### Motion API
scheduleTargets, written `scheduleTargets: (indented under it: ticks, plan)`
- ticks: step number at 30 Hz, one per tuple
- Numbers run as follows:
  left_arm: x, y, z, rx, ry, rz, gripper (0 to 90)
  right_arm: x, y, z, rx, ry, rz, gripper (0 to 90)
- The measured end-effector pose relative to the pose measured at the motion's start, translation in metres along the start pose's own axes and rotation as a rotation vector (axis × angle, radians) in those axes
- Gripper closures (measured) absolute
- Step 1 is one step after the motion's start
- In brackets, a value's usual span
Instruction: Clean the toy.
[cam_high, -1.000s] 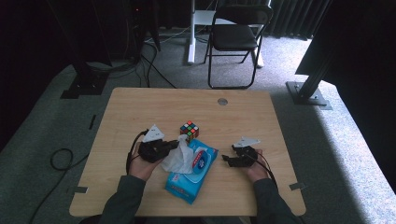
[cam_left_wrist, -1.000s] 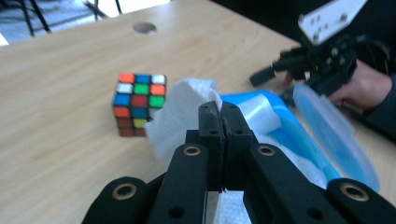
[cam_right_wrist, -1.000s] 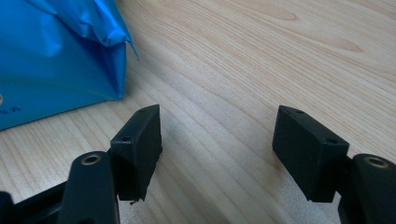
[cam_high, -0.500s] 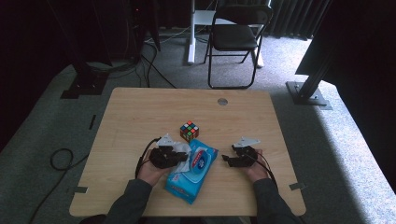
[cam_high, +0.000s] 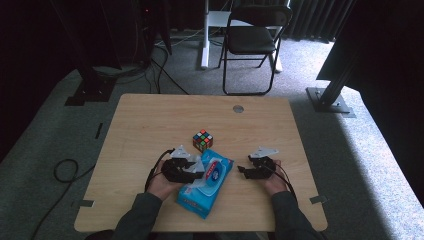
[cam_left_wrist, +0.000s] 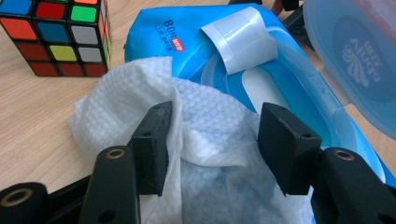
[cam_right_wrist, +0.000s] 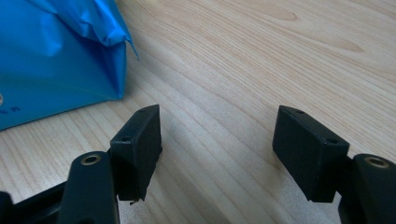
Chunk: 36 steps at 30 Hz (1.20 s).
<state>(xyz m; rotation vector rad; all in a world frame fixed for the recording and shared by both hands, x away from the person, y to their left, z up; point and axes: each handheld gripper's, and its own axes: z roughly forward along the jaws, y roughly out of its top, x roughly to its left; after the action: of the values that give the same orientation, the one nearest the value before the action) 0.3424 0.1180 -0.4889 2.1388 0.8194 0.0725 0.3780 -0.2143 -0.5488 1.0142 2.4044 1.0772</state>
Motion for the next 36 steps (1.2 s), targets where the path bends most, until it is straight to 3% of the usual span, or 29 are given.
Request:
scheduleTargets:
  ticks: [27, 36]
  plan:
    - [0.0051, 0.0003, -0.0030, 0.010, -0.050, -0.016, 51.7, 0.0000, 0.0000, 0.0000, 0.000, 0.000, 0.000, 32.3]
    - [0.0064, 0.0009, -0.0039, -0.015, -0.051, -0.024, 51.2, 0.0000, 0.0000, 0.0000, 0.000, 0.000, 0.000, 32.3]
